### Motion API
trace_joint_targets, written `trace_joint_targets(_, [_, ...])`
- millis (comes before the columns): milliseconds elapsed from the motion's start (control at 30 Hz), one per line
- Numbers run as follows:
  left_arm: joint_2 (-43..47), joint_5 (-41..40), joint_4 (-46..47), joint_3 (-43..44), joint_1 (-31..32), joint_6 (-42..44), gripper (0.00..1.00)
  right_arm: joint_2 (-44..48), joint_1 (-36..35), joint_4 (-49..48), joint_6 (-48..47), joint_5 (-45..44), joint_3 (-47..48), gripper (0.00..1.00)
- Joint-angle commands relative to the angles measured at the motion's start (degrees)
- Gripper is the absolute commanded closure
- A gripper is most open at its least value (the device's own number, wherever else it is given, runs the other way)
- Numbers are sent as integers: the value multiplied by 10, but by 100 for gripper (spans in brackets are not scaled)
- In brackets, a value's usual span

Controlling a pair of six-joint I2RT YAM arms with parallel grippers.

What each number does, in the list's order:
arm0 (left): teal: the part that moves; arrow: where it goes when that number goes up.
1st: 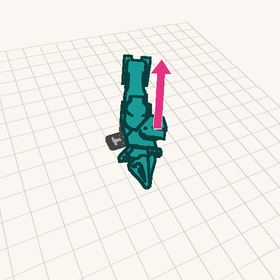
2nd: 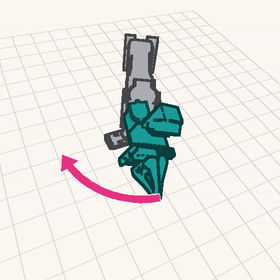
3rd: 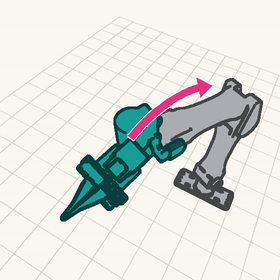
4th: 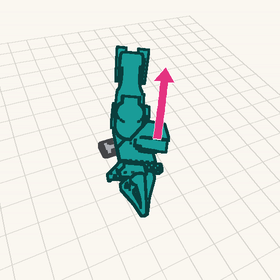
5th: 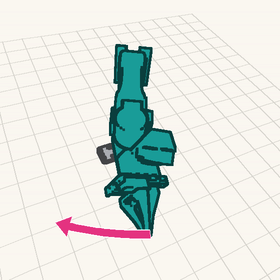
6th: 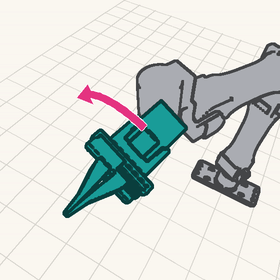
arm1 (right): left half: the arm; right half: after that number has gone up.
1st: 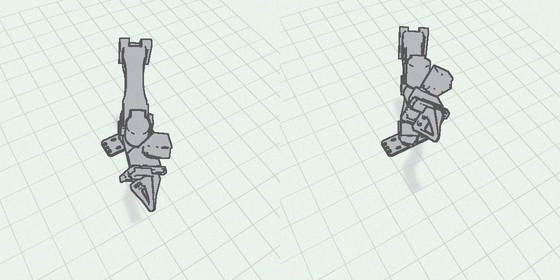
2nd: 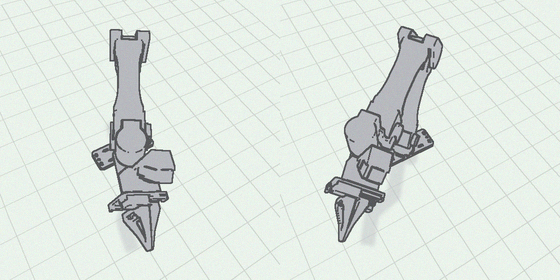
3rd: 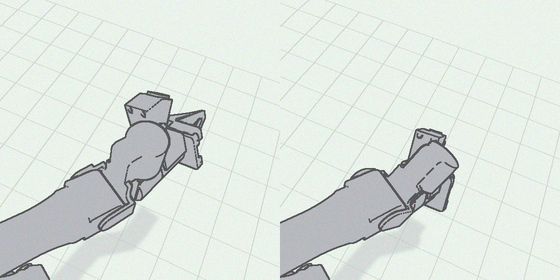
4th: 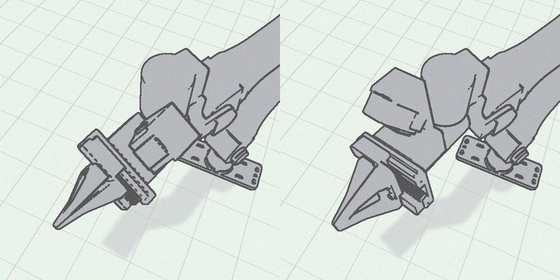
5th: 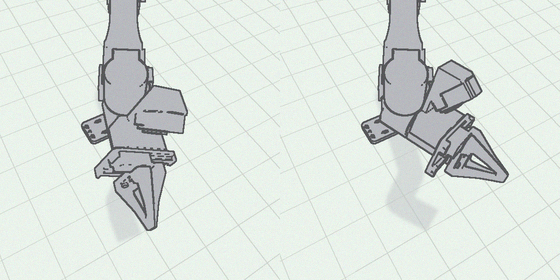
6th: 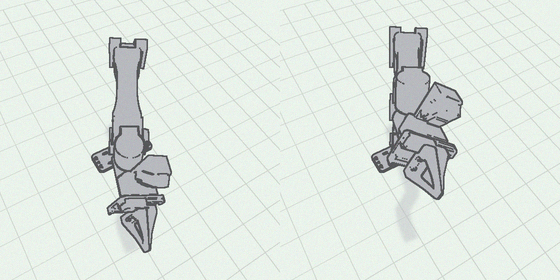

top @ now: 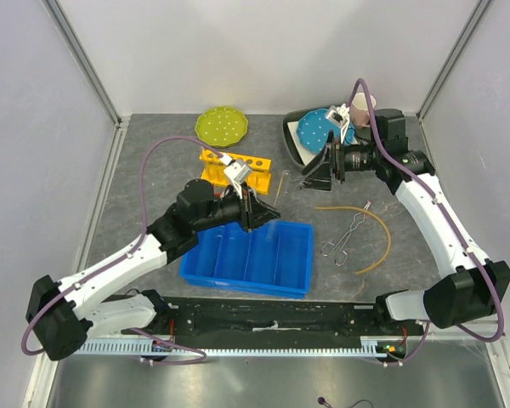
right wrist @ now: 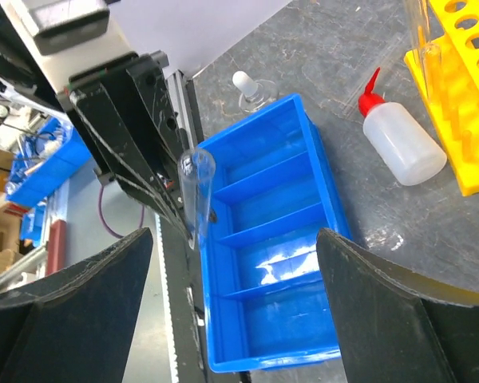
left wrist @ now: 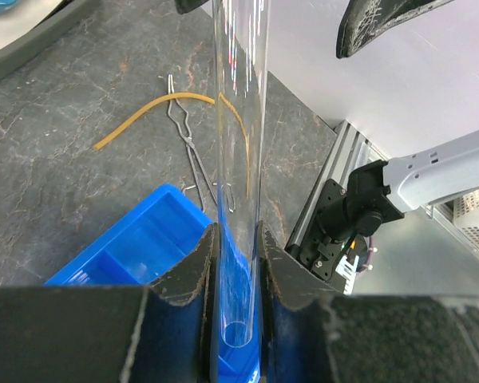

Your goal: Organize the chemistry lab equipment

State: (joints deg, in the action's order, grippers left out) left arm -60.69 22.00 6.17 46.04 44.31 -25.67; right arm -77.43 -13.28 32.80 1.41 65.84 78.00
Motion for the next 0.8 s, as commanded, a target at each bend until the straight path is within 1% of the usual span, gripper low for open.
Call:
trace_joint_targets(0, [-27, -38, 46, 37, 23, 1, 93, 5, -6, -89, 117, -5, -26, 10])
trace_joint_targets(300, [-52, -46, 47, 49, 38, 5, 93, 8, -30, -169, 205, 5, -71, 11])
trace_joint_targets(400, [-55, -47, 46, 52, 40, 6, 93, 3, -37, -194, 232, 4, -81, 14])
trace_joint_targets(500, [-58, -47, 46, 51, 42, 7, 93, -3, -42, -214, 252, 4, -86, 21])
trace_joint_targets(600, [-60, -48, 41, 54, 43, 8, 93, -6, -45, -221, 252, 3, -85, 30])
trace_joint_targets(667, [-61, -49, 38, 53, 44, 7, 92, -7, -47, -220, 248, 2, -83, 41])
trace_joint_targets(700, [-61, -50, 37, 53, 44, 7, 92, -7, -47, -219, 241, -3, -83, 53])
trace_joint_targets(767, [-60, -53, 34, 54, 44, 7, 92, -7, -48, -215, 232, -7, -81, 61])
